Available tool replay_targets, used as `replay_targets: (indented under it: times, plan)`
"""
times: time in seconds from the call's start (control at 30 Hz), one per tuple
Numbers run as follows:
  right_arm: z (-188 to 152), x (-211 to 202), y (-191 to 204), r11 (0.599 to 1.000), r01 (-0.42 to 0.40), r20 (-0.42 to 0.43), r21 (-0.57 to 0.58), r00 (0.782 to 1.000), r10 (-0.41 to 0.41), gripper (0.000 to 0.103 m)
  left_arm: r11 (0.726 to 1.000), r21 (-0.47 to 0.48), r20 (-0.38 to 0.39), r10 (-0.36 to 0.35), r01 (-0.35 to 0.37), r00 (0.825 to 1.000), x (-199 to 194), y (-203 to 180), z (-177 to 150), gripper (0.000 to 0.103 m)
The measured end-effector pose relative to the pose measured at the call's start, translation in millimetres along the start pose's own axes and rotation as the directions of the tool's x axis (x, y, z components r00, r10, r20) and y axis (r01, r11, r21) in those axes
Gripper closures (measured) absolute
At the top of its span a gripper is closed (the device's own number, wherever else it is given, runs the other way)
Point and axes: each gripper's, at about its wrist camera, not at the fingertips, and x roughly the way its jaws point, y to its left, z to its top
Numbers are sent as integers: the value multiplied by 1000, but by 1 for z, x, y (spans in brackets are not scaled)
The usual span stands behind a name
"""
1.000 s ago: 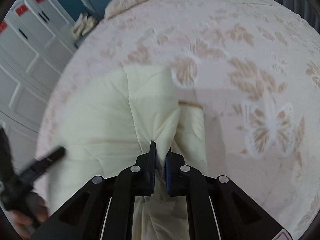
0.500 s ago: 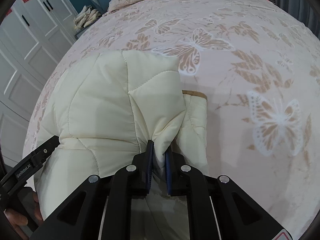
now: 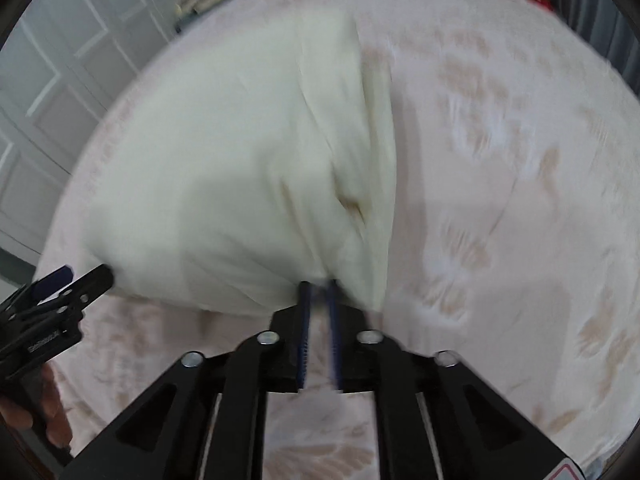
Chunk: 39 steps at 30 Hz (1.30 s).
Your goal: Fold large clothes
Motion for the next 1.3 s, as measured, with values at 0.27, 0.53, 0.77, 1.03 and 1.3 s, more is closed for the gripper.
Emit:
replay_targets:
  times: [0.27,0.53,0.77,1.03,1.3]
  plan:
    - [-20,-23,1,1000,16,33,22,999,-17,101,999,5,67,38,-39,997,-30,-5,-6,16]
    - [-52,-137,20,1000,10,258,-19,966,-5,55,998,15,190,51,-54,980,-107,-23,-33,8]
    - [-84,-181,42,993,77,373,-86,927,-40,41,998,12,228,60,-64,972,-140,-25,-61,7]
    - [-124,-192,54,994,76,384,-78,923,-41,39,999,-2,252,54,-55,966,-170,-28,-99,7]
    - [-152,-200,62,993,91,396,-71,916,-56,36,997,-20,282,75,-72,957,-190,-24,-126,7]
